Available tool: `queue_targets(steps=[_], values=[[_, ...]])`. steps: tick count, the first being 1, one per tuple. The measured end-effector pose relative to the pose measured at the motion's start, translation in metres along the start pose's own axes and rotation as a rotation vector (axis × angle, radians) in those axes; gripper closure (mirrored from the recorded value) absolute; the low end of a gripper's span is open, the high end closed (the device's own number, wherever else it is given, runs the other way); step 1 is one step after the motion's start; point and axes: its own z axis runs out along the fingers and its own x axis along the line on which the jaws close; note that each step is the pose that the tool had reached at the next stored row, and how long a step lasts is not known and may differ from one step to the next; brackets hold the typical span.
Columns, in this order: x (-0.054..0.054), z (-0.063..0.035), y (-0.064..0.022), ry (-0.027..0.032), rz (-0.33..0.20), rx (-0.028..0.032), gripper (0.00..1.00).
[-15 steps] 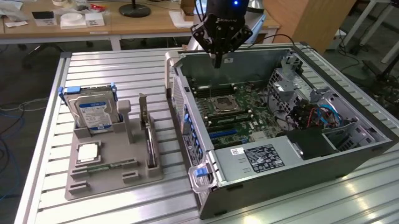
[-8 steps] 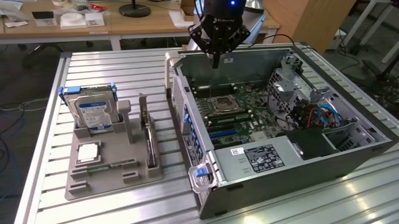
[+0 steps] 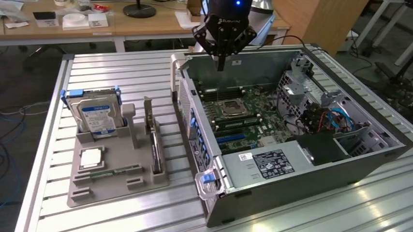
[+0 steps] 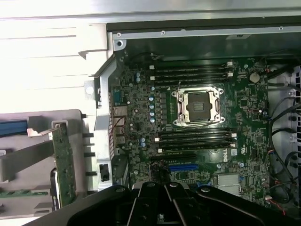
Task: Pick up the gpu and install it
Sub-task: 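Reach for the gpu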
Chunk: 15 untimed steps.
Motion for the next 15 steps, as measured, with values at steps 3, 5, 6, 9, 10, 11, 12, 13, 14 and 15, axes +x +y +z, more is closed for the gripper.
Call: queue_targets(steps=[3, 5, 6, 9, 10, 11, 12, 13, 14, 15], values=[[0.0015, -0.0001, -0.0001, 0.0, 0.0, 0.0, 0.89], [0.0025, -0.0001, -0.0002, 0.0, 0.0, 0.0, 0.89], [0.003, -0.0001, -0.0002, 0.0, 0.0, 0.0, 0.89], [0.0048, -0.0001, -0.0004, 0.0, 0.0, 0.0, 0.89], [0.0055, -0.0001, -0.0004, 0.0, 0.0, 0.0, 0.89], [0.0063, -0.0002, -0.0005, 0.0, 0.0, 0.0, 0.89], [0.007, -0.0002, -0.0005, 0.0, 0.0, 0.0, 0.89], [0.0077, -0.0001, -0.0006, -0.0001, 0.0, -0.0001, 0.89], [0.0083, -0.0002, -0.0006, -0.0001, 0.0, -0.0001, 0.89], [0.0089, -0.0002, -0.0007, 0.0, 0.0, 0.0, 0.89]])
